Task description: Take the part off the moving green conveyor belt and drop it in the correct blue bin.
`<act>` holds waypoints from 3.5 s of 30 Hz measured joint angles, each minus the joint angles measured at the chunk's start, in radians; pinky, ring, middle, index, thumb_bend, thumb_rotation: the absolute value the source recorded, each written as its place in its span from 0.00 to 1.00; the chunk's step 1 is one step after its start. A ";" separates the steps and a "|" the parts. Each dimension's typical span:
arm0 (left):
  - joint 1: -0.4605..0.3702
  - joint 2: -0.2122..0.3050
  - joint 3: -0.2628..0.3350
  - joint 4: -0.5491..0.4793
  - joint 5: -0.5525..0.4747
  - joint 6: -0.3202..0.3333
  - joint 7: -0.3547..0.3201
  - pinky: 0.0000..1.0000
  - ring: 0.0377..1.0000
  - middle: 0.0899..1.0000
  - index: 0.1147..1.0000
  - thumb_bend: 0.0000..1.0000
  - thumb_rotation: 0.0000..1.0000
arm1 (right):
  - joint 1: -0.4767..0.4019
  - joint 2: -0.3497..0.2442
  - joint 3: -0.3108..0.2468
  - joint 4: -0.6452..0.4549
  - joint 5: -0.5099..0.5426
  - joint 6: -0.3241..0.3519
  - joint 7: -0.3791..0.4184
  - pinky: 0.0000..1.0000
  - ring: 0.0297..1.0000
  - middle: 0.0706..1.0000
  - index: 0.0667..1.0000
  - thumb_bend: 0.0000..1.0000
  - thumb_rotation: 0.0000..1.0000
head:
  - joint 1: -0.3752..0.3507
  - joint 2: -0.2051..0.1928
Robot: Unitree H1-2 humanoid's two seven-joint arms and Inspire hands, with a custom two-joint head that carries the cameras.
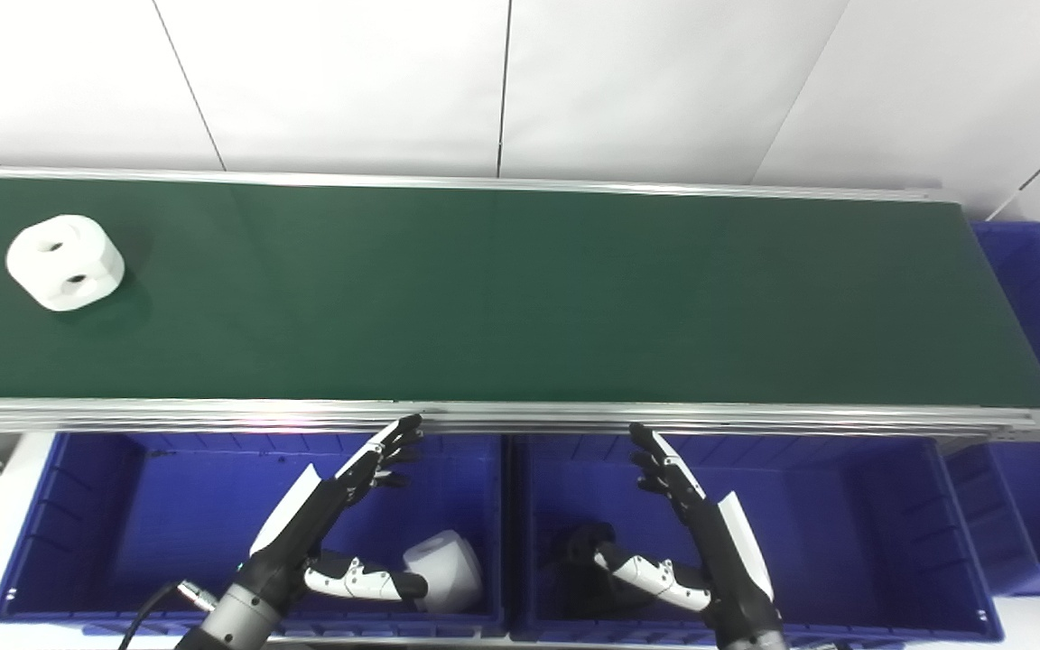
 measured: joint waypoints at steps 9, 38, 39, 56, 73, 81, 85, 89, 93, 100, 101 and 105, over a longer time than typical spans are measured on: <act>0.000 -0.001 0.000 0.000 0.001 0.000 0.000 0.75 0.87 0.91 0.93 0.87 0.51 | 0.000 -0.001 0.001 0.000 0.009 0.000 0.001 0.82 0.89 0.92 0.92 0.89 0.64 | 0.005 -0.011; 0.000 -0.013 -0.004 0.034 0.005 0.000 0.011 0.76 0.87 0.92 0.93 0.75 0.82 | -0.003 -0.009 -0.004 0.037 0.030 -0.006 0.022 0.83 0.90 0.93 0.93 0.89 0.86 | 0.104 -0.098; -0.001 -0.015 -0.010 0.044 0.014 0.000 0.019 0.77 0.87 0.92 0.93 0.75 0.83 | -0.005 -0.011 -0.004 0.053 0.030 -0.010 0.022 0.83 0.90 0.93 0.93 0.88 0.86 | 0.150 -0.135; -0.049 0.010 -0.157 0.125 0.091 0.000 0.202 0.70 0.81 0.86 0.85 0.83 0.77 | -0.048 -0.054 0.012 0.194 0.056 -0.114 -0.012 0.83 0.93 0.95 0.95 0.80 0.83 | 0.275 -0.328; -0.055 0.025 -0.176 -0.071 -0.027 0.002 0.251 0.62 0.71 0.78 0.81 0.84 0.60 | -0.083 -0.052 0.035 0.244 0.059 -0.114 -0.047 0.84 0.92 0.93 0.93 0.82 0.81 | 0.245 -0.387; -0.081 0.011 -0.003 -0.276 -0.118 -0.002 0.125 0.64 0.74 0.81 0.83 0.80 0.45 | -0.095 -0.050 0.041 0.265 0.067 -0.114 -0.050 0.82 0.91 0.93 0.92 0.86 0.82 | 0.244 -0.374; -0.143 0.014 0.083 -0.314 -0.129 -0.002 0.079 0.64 0.74 0.81 0.83 0.82 0.45 | -0.097 -0.050 0.042 0.270 0.069 -0.114 -0.050 0.82 0.91 0.94 0.93 0.86 0.82 | 0.239 -0.367; -0.192 0.016 0.130 -0.318 -0.124 0.023 0.035 0.68 0.78 0.84 0.85 0.83 0.49 | -0.103 -0.050 0.046 0.270 0.065 -0.114 -0.051 0.80 0.90 0.93 0.93 0.87 0.84 | 0.232 -0.357; -0.217 0.012 0.172 -0.318 -0.079 0.071 0.008 0.72 0.83 0.88 0.87 0.80 0.50 | -0.107 -0.050 0.051 0.274 0.063 -0.114 -0.059 0.80 0.89 0.92 0.92 0.88 0.84 | 0.235 -0.347; -0.331 -0.012 0.236 -0.277 0.064 0.244 -0.004 0.88 0.93 0.95 0.91 0.78 0.36 | -0.123 -0.065 0.077 0.275 0.067 -0.114 -0.071 0.76 0.87 0.91 0.91 0.88 0.82 | 0.241 -0.337; -0.357 -0.015 0.242 -0.254 0.093 0.265 -0.004 0.90 0.94 0.95 0.92 0.78 0.36 | -0.124 -0.068 0.081 0.275 0.069 -0.114 -0.072 0.76 0.87 0.91 0.91 0.88 0.82 | 0.241 -0.337; -0.433 -0.016 0.248 -0.160 0.190 0.328 -0.001 0.92 0.96 0.96 0.91 0.79 0.29 | -0.126 -0.073 0.088 0.275 0.084 -0.114 -0.076 0.75 0.85 0.89 0.90 0.88 0.83 | 0.241 -0.327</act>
